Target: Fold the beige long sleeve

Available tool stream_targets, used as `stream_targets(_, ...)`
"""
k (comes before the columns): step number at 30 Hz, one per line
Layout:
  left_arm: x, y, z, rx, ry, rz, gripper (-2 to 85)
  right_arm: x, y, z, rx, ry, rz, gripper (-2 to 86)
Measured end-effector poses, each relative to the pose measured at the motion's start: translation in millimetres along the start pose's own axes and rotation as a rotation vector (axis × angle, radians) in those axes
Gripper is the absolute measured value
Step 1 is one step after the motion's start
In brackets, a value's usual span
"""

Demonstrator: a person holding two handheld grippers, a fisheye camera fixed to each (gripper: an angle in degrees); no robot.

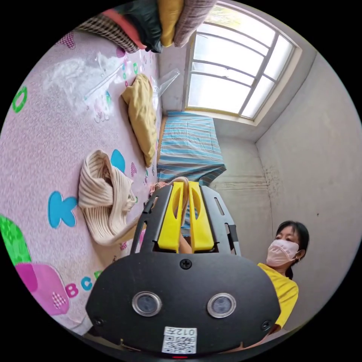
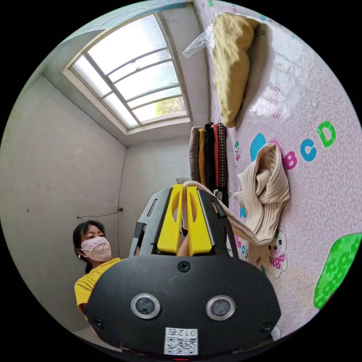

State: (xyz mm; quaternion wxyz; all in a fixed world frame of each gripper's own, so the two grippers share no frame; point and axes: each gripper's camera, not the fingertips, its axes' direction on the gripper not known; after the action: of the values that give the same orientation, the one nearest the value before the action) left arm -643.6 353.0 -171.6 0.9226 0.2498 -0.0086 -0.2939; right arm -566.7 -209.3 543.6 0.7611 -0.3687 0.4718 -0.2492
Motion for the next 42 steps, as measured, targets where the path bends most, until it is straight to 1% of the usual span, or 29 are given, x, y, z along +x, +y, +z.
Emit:
stream_targets(5, -34.8, -101.6, 36.5, -0.019, -0.050, -0.110, 1.5, 34.9, -98.6, 28.4, 0.046, 0.106, 0.107, 2.1)
stream_targets(8, -68.6, -141.9, 52.9, -0.021, -0.117, -0.202, 2.4, 65.7, -140.5, 42.9, 0.060, 0.183, 0.178, 2.6)
stream_targets(11, -107.3, -161.4, 62.6, 0.008, -0.172, -0.330, 4.3, 100.5, -163.6, 55.4, 0.085, 0.250, 0.266, 3.5)
stream_targets(13, -121.2, -165.2, 66.0, 0.040, -0.151, -0.366, 6.0, 116.7, -169.8, 62.5, 0.095, 0.285, 0.310, 4.6)
stream_targets(15, -121.4, -167.0, 66.1, 0.084, -0.083, -0.321, 7.5, 123.6, -171.6, 68.0, 0.104, 0.265, 0.300, 6.1)
stream_targets(17, -105.9, -164.3, 56.6, 0.158, 0.008, -0.213, 8.3, 117.5, -169.1, 70.2, 0.113, 0.249, 0.242, 7.1)
stream_targets(19, -86.1, -155.9, 46.8, 0.175, 0.024, -0.122, 8.3, 101.1, -161.7, 69.0, 0.104, 0.295, 0.171, 7.1)
stream_targets(21, -64.0, -141.4, 42.4, 0.116, -0.061, -0.051, 8.2, 79.3, -147.3, 71.2, 0.058, 0.346, 0.075, 7.2)
stream_targets(23, -43.1, -113.2, 54.1, -0.071, -0.306, -0.008, 8.0, 60.8, -117.2, 86.8, -0.102, 0.440, -0.005, 7.7)
stream_targets(25, -39.0, -87.0, 71.4, -0.180, -0.429, 0.015, 7.9, 58.8, -87.9, 102.4, -0.225, 0.531, -0.033, 8.1)
stream_targets(26, -42.8, -71.9, 84.6, -0.246, -0.442, 0.011, 8.0, 61.9, -69.9, 110.4, -0.272, 0.581, -0.041, 8.1)
stream_targets(27, -45.8, -65.3, 91.2, -0.272, -0.437, 0.007, 8.0, 64.1, -62.4, 113.4, -0.284, 0.591, -0.046, 8.2)
stream_targets(28, -52.6, -54.4, 104.1, -0.317, -0.432, -0.002, 8.0, 69.9, -51.3, 118.2, -0.291, 0.580, -0.046, 8.2)
stream_targets(29, -59.0, -46.8, 116.0, -0.351, -0.471, -0.011, 8.1, 77.8, -44.6, 122.5, -0.286, 0.550, -0.027, 8.3)
stream_targets(30, -61.1, -44.3, 121.6, -0.365, -0.505, -0.007, 8.1, 81.6, -42.4, 125.4, -0.285, 0.541, -0.019, 8.3)
stream_targets(31, -63.8, -41.3, 132.2, -0.383, -0.577, 0.010, 8.2, 87.9, -39.6, 132.7, -0.299, 0.555, -0.013, 8.4)
stream_targets(32, -64.8, -40.5, 142.3, -0.393, -0.618, 0.031, 8.2, 92.2, -38.3, 140.4, -0.314, 0.601, -0.017, 8.4)
stream_targets(34, -63.0, -42.1, 157.9, -0.411, -0.615, 0.075, 8.0, 96.4, -38.5, 151.3, -0.335, 0.650, -0.027, 8.0)
stream_targets(37, -61.0, -49.5, 180.1, -0.441, -0.648, 0.121, 6.8, 101.5, -41.2, 165.7, -0.358, 0.641, -0.034, 5.4)
stream_targets(40, -65.1, -59.7, 194.8, -0.483, -0.680, 0.121, 4.2, 105.5, -44.2, 174.6, -0.359, 0.636, -0.029, 3.5)
stream_targets(42, -65.1, -66.2, 197.6, -0.504, -0.655, 0.123, 3.0, 106.7, -45.9, 177.9, -0.369, 0.645, -0.029, 2.9)
